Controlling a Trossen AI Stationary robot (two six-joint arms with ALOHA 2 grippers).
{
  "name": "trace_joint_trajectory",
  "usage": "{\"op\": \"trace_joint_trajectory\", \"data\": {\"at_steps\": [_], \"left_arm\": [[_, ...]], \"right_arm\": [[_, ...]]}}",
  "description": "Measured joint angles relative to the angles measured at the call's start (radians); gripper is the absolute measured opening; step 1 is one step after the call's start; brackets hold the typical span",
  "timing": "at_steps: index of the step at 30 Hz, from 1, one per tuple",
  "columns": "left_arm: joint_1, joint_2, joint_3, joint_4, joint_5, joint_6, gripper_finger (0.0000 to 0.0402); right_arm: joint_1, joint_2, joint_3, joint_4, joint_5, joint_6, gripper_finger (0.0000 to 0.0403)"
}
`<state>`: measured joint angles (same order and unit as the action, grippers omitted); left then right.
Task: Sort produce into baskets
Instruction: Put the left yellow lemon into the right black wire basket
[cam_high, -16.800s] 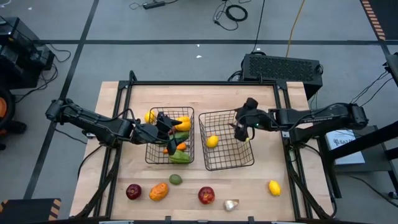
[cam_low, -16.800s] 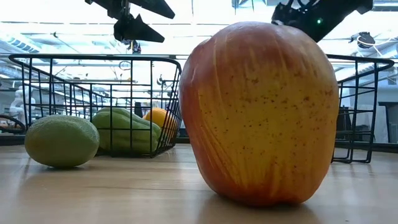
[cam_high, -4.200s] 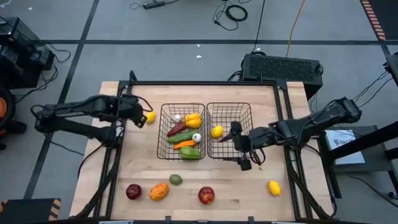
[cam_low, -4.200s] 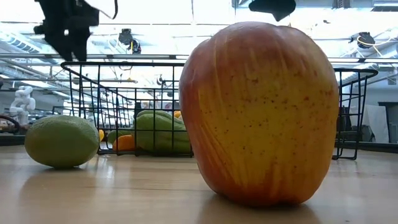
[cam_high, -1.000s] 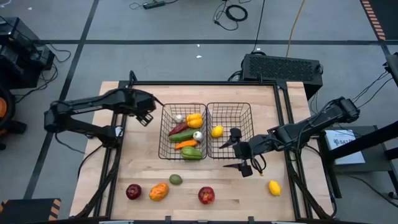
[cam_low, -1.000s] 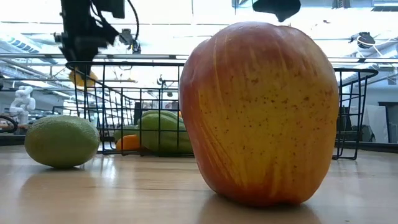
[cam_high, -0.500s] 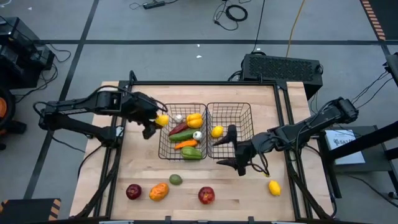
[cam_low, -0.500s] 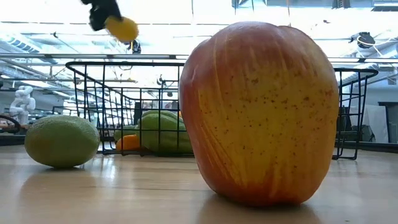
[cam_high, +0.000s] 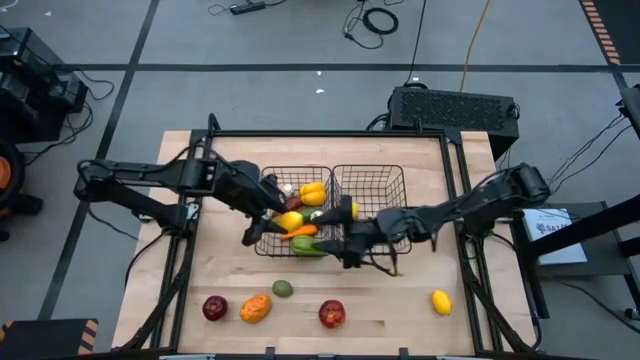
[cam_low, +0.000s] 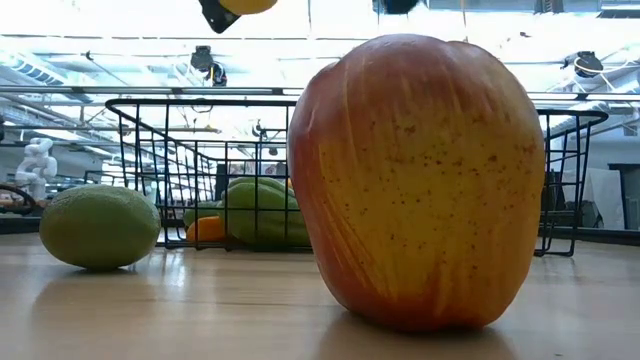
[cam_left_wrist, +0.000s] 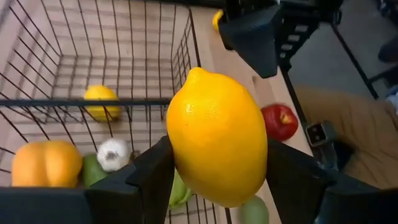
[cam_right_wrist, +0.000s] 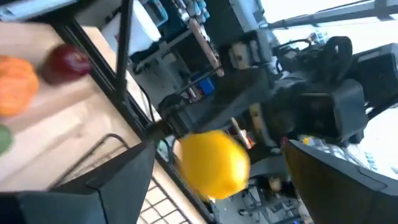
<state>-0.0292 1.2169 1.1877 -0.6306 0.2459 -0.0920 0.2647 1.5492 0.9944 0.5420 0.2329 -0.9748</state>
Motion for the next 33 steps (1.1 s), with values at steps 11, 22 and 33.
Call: {"op": "trace_joint_trajectory", "data": {"at_steps": [11,22,33], "left_arm": [[-0.007,0.053,0.0,-0.007,0.04,0.004,0.0223],[-0.026,0.053,0.0,-0.007,0.093,0.015,0.0223],[-0.026,0.053,0.0,-0.007,0.072,0.035,0.0223]], "right_arm": [[-0.05,0.171,0.235,-0.297,-0.025,-0.025,0.0363],[-0.061,0.213,0.276,-0.29,-0.026,-0.032,0.0307],[-0.061,0.213,0.276,-0.277,-0.055,-0.005,0.025]]}}
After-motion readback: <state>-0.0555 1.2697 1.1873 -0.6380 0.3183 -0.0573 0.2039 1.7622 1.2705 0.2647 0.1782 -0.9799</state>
